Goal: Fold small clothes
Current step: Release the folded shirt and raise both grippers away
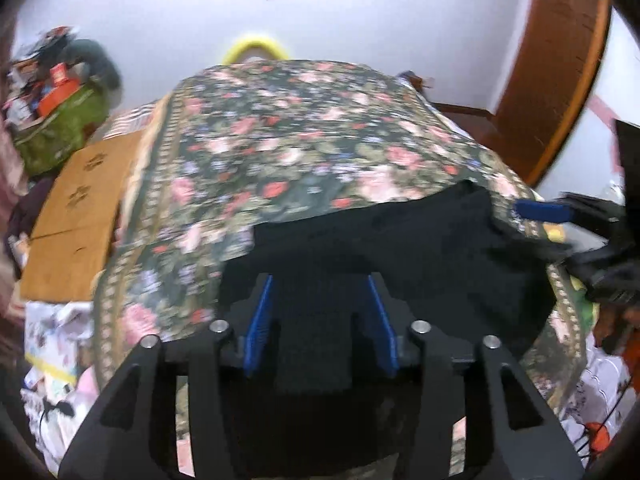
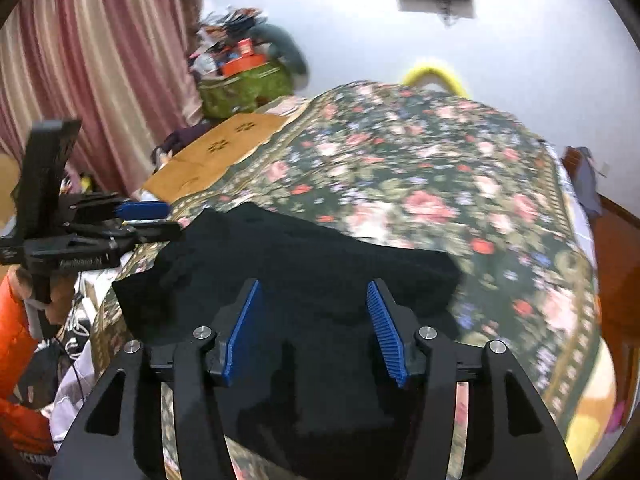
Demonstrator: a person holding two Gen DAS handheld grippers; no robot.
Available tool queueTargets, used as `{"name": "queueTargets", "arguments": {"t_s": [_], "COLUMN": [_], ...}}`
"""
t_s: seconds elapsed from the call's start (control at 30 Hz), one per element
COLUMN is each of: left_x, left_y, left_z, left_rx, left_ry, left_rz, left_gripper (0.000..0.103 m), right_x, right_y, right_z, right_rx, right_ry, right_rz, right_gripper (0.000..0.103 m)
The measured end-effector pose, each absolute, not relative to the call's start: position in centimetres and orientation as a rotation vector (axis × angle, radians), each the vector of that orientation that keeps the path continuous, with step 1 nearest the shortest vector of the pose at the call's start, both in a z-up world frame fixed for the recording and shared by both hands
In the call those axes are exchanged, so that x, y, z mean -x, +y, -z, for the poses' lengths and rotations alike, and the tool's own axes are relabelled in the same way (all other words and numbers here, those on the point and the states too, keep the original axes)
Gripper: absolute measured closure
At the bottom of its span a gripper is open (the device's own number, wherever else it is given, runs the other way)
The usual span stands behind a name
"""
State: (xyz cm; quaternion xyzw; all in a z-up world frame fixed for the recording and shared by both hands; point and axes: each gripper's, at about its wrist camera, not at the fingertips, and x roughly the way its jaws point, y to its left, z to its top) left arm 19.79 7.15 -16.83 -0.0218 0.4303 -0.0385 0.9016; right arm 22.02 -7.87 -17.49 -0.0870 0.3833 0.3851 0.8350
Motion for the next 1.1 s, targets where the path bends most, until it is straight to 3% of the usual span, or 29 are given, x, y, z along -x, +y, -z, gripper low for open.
{"name": "queueTargets", "arguments": {"t_s": [0.27,0.37,0.63,1.0,1.1], "left_x": [-24.8,-24.8,-21.5,-16.8,-16.0], "left_y": [5.4,7.6,11.0,5.8,6.7], "left_z": [21.5,22.2,20.7,21.1,22.1], "left_rx": [-0.019,0.071,0.121,0.008,0.004], "left_ry": [0.993,0.982,0.941,0.962,0.969], "left_rz": [0.028,0.001,-0.089,0.007,-0.017], "left_gripper": [0.052,0.042,0.042,0.041,0.032], "right_x": [-25.1,-25.6,-23.4,-19.4,-19.6], "right_y": [-5.0,-6.9,-9.8,-6.9,-8.4], "right_z": [22.8,23.6,21.5,22.8,23.9], "right_rx": [0.241,0.229,0.218,0.204,0.186], "right_ry": [0.932,0.941,0.909,0.961,0.977], "right_rz": [-0.791,-0.742,-0.705,-0.837,-0.800], "right_gripper": [0.051,0.051,0.051,0.046,0.046]}}
